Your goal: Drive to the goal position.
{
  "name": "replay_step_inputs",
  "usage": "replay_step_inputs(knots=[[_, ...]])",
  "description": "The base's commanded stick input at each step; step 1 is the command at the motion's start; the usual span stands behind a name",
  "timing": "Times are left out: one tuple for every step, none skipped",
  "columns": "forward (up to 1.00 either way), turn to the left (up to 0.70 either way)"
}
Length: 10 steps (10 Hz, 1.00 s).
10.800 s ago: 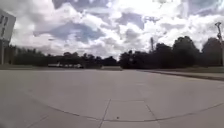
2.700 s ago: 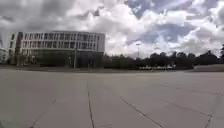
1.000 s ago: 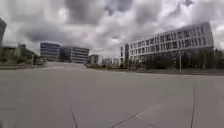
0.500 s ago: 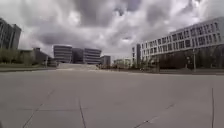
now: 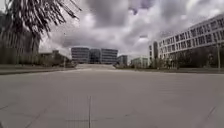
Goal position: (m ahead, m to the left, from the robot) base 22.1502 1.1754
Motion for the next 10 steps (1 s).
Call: replay_step_inputs(knots=[[1.00,0.00],[1.00,0.00],[1.00,0.00],[1.00,0.00],[1.00,0.00],[1.00,0.00],[1.00,0.00],[1.00,0.00],[1.00,0.00],[1.00,0.00]])
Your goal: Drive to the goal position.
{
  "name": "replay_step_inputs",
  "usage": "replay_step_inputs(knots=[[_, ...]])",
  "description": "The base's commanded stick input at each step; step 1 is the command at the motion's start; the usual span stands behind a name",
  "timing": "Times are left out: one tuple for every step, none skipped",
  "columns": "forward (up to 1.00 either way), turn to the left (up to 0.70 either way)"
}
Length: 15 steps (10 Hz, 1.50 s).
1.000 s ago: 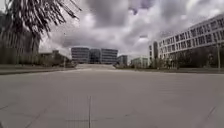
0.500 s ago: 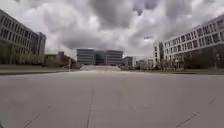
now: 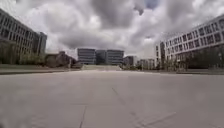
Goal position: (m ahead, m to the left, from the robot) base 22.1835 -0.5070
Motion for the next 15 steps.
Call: replay_step_inputs(knots=[[1.00,0.00],[1.00,0.00],[1.00,0.00],[1.00,0.00],[1.00,0.00],[1.00,0.00],[1.00,0.00],[1.00,0.00],[1.00,0.00],[1.00,0.00],[1.00,0.00],[1.00,0.00],[1.00,0.00],[1.00,0.00],[1.00,0.00]])
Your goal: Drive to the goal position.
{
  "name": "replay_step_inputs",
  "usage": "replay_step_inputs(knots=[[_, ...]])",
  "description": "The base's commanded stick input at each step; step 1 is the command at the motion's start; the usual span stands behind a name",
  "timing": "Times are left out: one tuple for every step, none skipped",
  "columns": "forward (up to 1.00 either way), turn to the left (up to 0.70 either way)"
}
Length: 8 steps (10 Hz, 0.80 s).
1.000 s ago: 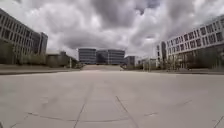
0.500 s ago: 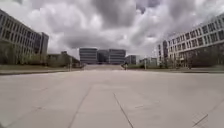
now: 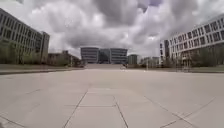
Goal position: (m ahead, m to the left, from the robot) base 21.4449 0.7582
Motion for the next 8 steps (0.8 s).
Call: replay_step_inputs(knots=[[1.00,0.00],[1.00,0.00],[1.00,0.00],[1.00,0.00],[1.00,0.00],[1.00,0.00],[1.00,0.00],[1.00,0.00]])
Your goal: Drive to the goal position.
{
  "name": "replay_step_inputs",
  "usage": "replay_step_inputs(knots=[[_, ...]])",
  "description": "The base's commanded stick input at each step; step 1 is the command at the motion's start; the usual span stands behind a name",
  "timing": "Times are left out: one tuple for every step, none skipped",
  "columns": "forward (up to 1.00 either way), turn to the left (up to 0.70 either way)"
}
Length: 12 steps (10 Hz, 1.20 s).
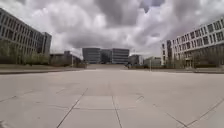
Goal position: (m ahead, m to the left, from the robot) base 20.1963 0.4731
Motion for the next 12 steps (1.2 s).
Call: replay_step_inputs(knots=[[1.00,0.00],[1.00,0.00],[1.00,0.00],[1.00,0.00],[1.00,0.00],[1.00,0.00],[1.00,0.00],[1.00,0.00],[1.00,0.00],[1.00,0.00],[1.00,0.00],[1.00,0.00]])
